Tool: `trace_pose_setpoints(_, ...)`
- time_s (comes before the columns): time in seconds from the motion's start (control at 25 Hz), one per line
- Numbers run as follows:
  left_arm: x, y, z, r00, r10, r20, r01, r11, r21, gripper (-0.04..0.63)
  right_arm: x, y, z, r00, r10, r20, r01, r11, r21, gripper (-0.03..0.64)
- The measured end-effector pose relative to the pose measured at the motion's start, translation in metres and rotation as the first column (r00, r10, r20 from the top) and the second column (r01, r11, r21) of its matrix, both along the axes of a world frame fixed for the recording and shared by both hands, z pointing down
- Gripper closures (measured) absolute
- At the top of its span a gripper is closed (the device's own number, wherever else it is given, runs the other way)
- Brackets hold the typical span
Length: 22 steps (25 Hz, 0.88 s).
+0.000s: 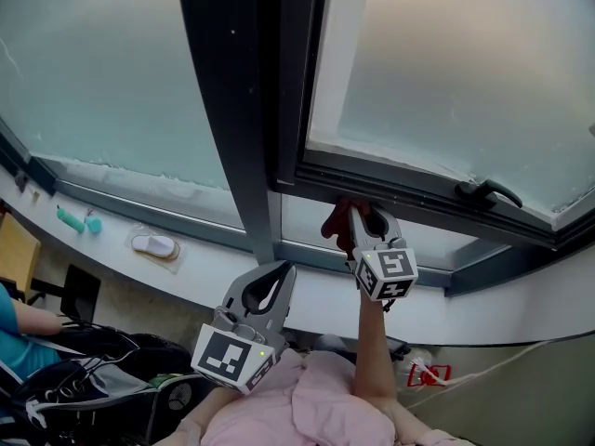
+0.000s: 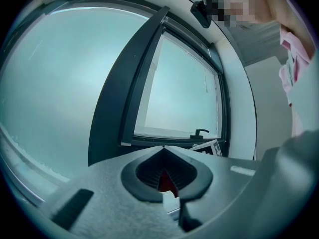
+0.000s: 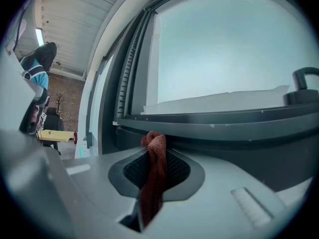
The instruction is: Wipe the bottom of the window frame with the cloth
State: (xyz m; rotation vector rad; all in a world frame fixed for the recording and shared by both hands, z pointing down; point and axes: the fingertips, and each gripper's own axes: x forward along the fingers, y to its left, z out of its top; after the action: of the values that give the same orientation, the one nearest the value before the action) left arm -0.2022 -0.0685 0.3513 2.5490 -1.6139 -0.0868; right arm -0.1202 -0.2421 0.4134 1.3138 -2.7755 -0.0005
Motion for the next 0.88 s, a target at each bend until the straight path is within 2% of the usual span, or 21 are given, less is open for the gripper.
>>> trace_pose_setpoints(0.32,-0.013,-0.003,-0.009,1.0,0.021,-0.004,-0.022,0.999,-0.024,0.598,-0.002,-0.002,-0.005,0.999,0.038,-0.001,-0.038,0.999,-0.031,0.571)
trace_pose_setpoints(0.88,-0.021,-0.009,-0.006,1.0,0.014,-0.015,-0.014,0.999,-0.037,0.597,-0.001,-0.002,-0.004,0.999,0.042,0.0,-0.042,0.998,-0.037,0.571)
